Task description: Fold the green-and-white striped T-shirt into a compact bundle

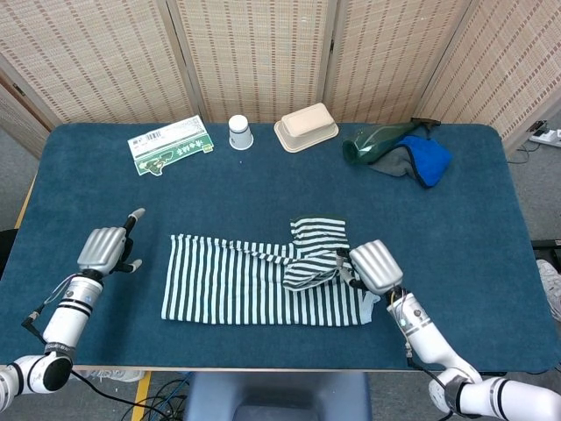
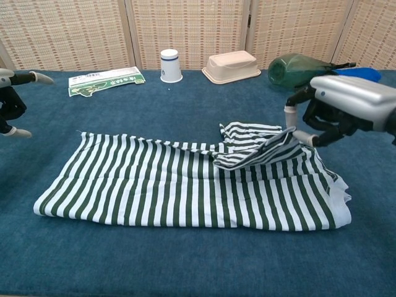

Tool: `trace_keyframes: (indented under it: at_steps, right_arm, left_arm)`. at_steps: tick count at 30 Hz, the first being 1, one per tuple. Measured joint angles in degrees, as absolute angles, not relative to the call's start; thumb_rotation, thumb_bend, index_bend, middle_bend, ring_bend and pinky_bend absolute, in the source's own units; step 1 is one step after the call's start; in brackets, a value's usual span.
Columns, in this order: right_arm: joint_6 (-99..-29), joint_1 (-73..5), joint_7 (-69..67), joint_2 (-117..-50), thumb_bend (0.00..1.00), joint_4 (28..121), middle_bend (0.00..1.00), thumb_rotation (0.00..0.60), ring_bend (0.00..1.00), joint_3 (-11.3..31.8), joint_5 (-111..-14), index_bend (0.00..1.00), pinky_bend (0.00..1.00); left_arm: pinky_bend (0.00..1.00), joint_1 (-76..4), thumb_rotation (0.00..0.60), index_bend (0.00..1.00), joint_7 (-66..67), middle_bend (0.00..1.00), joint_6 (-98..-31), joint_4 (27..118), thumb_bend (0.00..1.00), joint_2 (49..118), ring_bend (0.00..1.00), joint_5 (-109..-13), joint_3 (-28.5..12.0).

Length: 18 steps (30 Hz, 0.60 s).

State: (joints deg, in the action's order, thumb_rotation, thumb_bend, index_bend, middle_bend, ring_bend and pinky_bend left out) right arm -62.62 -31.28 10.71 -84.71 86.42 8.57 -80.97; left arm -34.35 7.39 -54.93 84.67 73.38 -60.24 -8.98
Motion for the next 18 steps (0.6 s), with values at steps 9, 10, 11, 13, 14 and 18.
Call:
trace_keyframes:
  at_steps: [9, 10, 11, 13, 14, 18]
  right_arm:
    - [-60.8, -34.9, 12.6, -86.4, 0.46, 82.3, 0.93, 0.600, 1.00, 14.7, -72.9, 0.58, 1.00]
    - [-60.4, -35.5, 12.8, -86.8, 0.46, 81.4, 0.93, 0.600, 1.00, 15.1, -72.2, 0.58, 1.00]
    - [-60.0, -35.9, 13.0, -87.1, 0.46, 80.6, 0.93, 0.600, 1.00, 15.4, -71.7, 0.58, 1.00]
    - [-59.2, -37.0, 13.4, -87.9, 0.46, 78.9, 0.93, 0.600, 1.00, 16.0, -70.8, 0.58, 1.00]
    - [-58.8, -37.5, 13.5, -88.3, 0.46, 78.1, 0.93, 0.600, 1.00, 16.3, -70.4, 0.58, 1.00]
    - [-57.4, -39.3, 14.1, -90.1, 0.46, 74.7, 0.93, 0.600, 1.00, 17.2, -68.5, 0.58, 1.00]
  left_arm:
    - [0.97, -33.5, 0.600, 0.00, 7.6, 0.85, -55.7, 86.2, 0.26, 72.4, 0.78, -61.4, -8.4]
    - [0.97, -33.4, 0.600, 0.00, 7.7, 0.85, -55.8, 86.4, 0.26, 72.4, 0.78, -61.5, -8.3]
    - [0.97, -33.3, 0.600, 0.00, 7.8, 0.85, -55.8, 86.5, 0.26, 72.3, 0.78, -61.6, -8.2]
    - [0.97, -33.2, 0.600, 0.00, 7.8, 0.85, -55.9, 86.7, 0.26, 72.2, 0.78, -61.8, -8.1]
    - [0.97, -33.1, 0.600, 0.00, 7.8, 0.85, -55.9, 86.9, 0.26, 72.1, 0.78, -61.8, -8.0]
    - [0.97, -32.8, 0.600, 0.00, 7.8, 0.85, -55.9, 86.9, 0.26, 72.0, 0.78, -61.9, -7.8]
